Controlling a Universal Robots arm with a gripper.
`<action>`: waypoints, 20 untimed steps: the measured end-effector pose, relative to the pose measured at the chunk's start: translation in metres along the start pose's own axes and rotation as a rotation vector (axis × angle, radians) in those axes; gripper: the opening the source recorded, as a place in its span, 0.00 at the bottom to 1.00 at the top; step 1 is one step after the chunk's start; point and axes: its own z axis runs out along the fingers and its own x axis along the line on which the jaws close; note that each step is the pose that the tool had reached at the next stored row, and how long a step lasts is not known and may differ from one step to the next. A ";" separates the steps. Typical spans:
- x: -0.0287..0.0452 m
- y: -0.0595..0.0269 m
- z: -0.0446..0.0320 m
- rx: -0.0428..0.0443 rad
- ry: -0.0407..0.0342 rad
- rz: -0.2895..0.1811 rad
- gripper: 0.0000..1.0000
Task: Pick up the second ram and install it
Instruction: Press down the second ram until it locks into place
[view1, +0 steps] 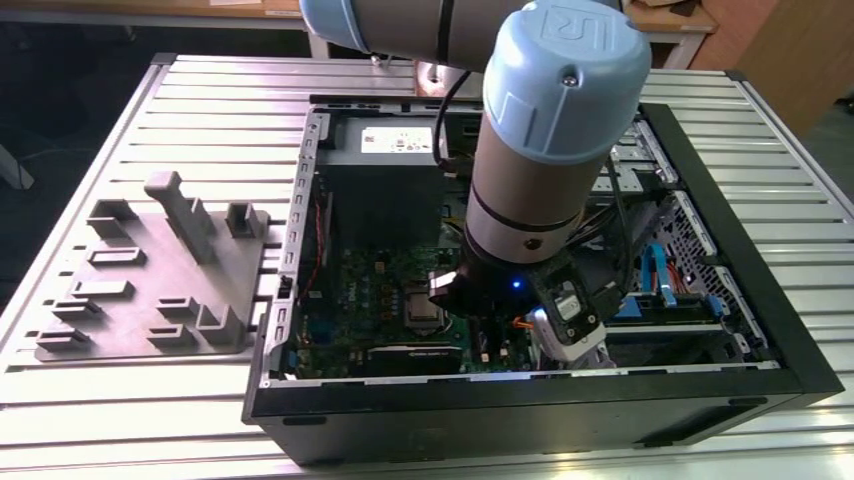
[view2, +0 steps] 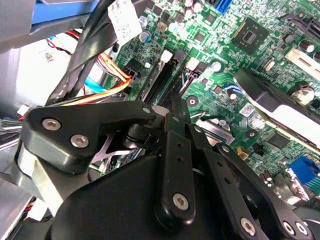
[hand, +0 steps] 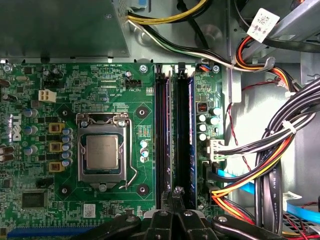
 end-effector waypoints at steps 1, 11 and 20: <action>0.0000 0.0000 0.0001 -0.0002 -0.0001 0.000 0.07; 0.0001 -0.0001 0.0031 -0.0011 -0.0001 0.000 0.07; 0.0001 -0.0001 0.0048 -0.0014 -0.0001 0.000 0.07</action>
